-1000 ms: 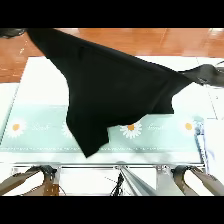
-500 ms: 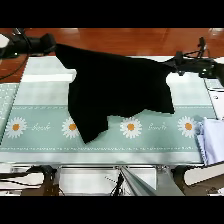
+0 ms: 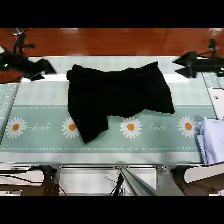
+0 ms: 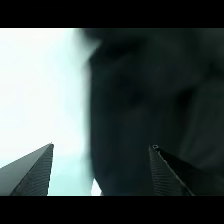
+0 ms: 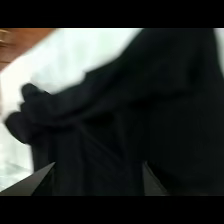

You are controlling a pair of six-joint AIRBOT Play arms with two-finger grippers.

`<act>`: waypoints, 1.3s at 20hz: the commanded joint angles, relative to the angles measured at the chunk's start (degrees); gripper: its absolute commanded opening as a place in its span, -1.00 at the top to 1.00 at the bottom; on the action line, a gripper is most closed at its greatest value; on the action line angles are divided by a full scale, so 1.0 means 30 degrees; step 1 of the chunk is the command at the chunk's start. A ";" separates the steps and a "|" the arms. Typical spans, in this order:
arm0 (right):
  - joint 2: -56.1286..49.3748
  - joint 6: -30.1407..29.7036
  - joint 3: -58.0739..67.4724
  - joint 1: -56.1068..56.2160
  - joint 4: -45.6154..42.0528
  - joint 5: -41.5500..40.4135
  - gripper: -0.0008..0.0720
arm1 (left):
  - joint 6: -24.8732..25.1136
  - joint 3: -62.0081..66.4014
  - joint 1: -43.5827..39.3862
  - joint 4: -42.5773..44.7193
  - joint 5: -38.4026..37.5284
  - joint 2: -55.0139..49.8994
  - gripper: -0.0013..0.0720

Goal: Fold the shirts.

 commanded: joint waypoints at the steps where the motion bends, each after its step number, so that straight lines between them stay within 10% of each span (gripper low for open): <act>1: 0.3942 0.1268 -0.3555 -0.2076 -0.6841 0.0743 -0.72 | 0.0656 -0.3351 0.1909 0.0022 -0.3009 0.0940 -0.96; 8: 1.1825 -0.0510 -1.6101 -0.3650 -0.4153 -0.3606 -0.72 | 0.4350 -1.2983 0.4743 -0.7388 0.1923 0.3643 -0.95; 23: 1.2247 -0.0918 -1.6874 -0.3657 -0.2382 -0.3439 -0.72 | 0.6455 -1.3916 -0.0794 -1.2764 0.6827 0.1290 -0.94; 24: 1.2247 -0.0911 -1.6874 -0.3657 -0.2470 -0.3512 -0.72 | 0.6411 -1.3763 -0.1013 -1.2772 0.7053 0.1246 -0.74; 26: 1.2225 -0.0758 -1.6881 -0.3657 -0.2739 -0.3818 -0.72 | 0.6317 -1.3537 -0.1319 -1.2772 0.7191 0.1173 0.77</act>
